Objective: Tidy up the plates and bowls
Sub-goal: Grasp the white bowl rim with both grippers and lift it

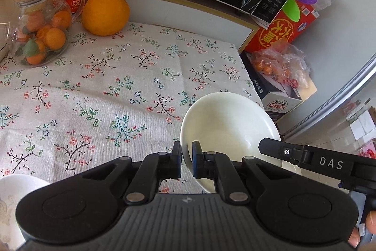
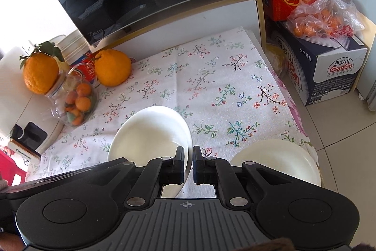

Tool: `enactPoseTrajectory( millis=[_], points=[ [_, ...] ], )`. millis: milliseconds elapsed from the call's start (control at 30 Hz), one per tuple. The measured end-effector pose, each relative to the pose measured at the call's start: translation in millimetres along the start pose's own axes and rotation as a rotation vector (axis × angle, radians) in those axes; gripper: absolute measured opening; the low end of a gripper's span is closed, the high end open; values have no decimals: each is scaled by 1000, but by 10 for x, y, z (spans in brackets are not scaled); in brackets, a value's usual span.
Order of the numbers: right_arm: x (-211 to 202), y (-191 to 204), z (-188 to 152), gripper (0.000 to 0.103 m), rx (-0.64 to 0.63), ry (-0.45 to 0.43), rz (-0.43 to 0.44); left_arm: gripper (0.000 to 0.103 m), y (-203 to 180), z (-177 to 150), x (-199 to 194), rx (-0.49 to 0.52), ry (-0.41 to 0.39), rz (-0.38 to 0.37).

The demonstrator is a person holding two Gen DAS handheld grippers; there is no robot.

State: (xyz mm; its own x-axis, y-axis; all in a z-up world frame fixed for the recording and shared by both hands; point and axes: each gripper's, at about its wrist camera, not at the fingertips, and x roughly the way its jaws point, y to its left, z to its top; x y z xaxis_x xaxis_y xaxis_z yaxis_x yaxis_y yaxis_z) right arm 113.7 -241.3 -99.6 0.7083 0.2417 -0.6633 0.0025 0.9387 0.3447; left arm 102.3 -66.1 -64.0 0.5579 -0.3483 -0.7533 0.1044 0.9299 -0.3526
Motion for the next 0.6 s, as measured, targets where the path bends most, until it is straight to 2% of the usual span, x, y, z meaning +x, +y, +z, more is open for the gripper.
enactPoseTrajectory(
  millis=[433, 600],
  points=[
    [-306, 142, -327, 8, -76, 22, 25, 8, -2, -290, -344, 22, -8, -8],
    [-376, 189, -482, 8, -102, 42, 19, 8, -29, -451, -439, 63, -3, 1]
  ],
)
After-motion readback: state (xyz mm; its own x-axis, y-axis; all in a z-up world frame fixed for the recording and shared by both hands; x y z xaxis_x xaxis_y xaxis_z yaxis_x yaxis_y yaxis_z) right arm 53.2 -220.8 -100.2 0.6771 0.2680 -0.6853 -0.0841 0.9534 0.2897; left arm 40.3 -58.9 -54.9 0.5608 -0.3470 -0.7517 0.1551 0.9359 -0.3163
